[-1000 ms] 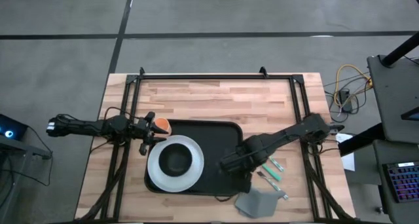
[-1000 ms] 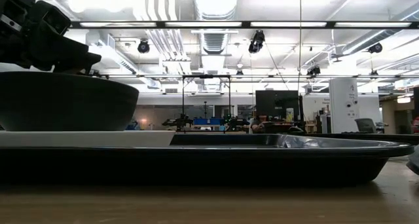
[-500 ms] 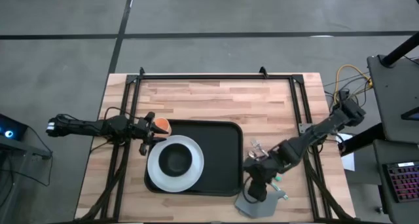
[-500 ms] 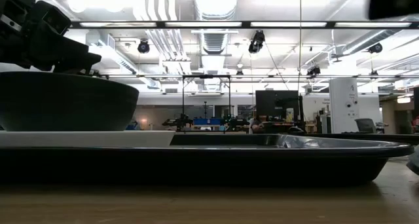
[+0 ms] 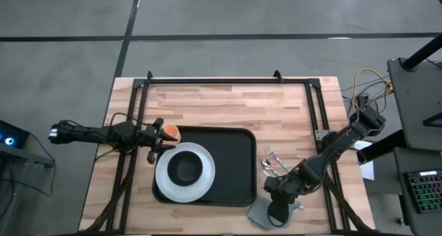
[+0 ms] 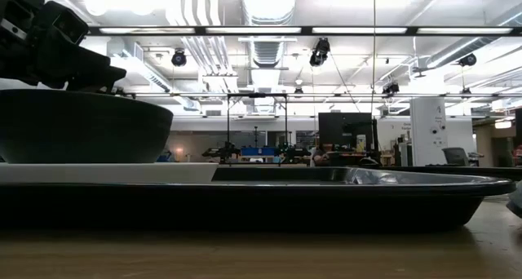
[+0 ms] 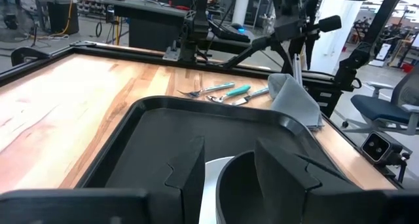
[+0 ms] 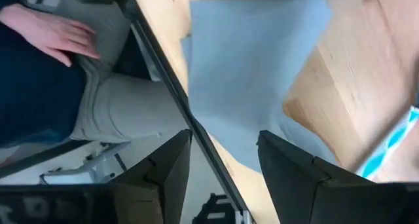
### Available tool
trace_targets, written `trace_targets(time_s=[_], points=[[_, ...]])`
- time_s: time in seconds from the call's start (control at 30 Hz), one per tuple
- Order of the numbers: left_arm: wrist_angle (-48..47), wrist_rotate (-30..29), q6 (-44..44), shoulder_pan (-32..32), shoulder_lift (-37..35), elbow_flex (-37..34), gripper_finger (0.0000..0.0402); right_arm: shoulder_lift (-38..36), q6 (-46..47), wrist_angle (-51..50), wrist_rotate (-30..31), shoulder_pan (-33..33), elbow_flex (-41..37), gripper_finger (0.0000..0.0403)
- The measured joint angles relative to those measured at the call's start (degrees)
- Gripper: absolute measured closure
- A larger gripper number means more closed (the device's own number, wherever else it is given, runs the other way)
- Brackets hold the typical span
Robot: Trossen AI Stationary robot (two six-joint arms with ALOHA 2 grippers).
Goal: Set up tray
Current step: Put the gray napkin on the black serving tray
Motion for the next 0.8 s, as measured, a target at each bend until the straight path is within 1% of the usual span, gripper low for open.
trace_targets(time_s=[0.43, 0.53, 0.67, 0.8], points=[[0.0, 0.0, 0.0, 0.0, 0.0, 0.0, 0.0287, -0.3, -0.5, -0.2, 0.1, -0.1, -2.7, 0.0176], [0.0, 0.0, 0.0, 0.0, 0.0, 0.0, 0.0287, -0.3, -0.5, -0.5, 0.1, -0.1, -3.0, 0.0172], [0.0, 0.0, 0.0, 0.0, 0.0, 0.0, 0.0287, 0.6, -0.8, 0.2, -0.1, -0.1, -3.7, 0.0176], [0.0, 0.0, 0.0, 0.0, 0.0, 0.0, 0.0287, 2.7, -2.6, 3.8, -0.4, -0.1, -4.3, 0.0181]])
